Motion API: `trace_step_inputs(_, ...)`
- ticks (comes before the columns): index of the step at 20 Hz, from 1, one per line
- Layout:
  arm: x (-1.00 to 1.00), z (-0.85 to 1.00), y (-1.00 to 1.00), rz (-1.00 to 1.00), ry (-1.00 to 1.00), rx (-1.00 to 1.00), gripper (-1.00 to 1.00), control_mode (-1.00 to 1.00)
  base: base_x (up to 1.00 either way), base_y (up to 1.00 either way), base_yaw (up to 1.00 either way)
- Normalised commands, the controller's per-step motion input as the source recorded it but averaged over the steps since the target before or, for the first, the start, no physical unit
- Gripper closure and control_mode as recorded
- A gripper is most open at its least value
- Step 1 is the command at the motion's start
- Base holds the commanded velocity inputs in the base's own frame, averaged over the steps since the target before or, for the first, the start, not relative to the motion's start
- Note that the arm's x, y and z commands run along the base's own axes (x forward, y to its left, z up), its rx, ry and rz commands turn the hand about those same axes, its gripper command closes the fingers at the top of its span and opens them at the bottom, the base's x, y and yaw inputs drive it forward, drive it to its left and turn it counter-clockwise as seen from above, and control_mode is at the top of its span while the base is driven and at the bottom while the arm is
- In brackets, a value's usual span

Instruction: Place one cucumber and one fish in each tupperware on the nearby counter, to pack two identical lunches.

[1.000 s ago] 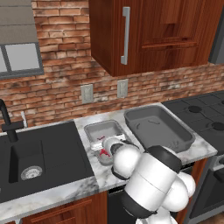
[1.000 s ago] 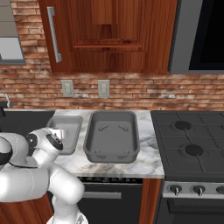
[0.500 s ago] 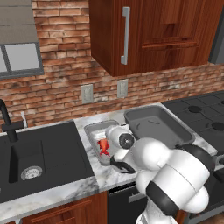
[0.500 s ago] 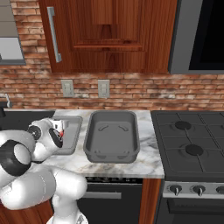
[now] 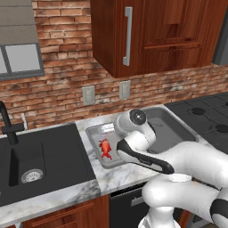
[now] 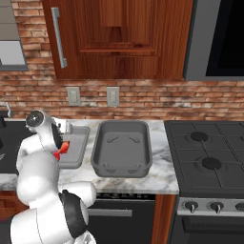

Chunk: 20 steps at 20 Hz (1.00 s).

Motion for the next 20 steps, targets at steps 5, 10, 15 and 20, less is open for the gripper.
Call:
trace_step_inputs(5, -0.51, 0.86, 0.00, -0.11, 0.61, -0.18, -1.00, -1.00, 0.00, 0.00, 0.00)
trace_step_inputs(10, -0.67, 0.28, 0.00, -0.05, 0.43, -0.20, -1.00, -1.00, 0.00, 0.00, 0.00)
trace_step_inputs(15, -0.78, -0.85, 0.00, 0.00, -0.21, -0.14, -1.00, -1.00, 0.00, 0.00, 0.00)
trace_step_inputs(20, -0.67, -0.46, -0.14, 0.00, -0.32, -0.05, -1.00, -1.00, 0.00, 0.00, 0.00)
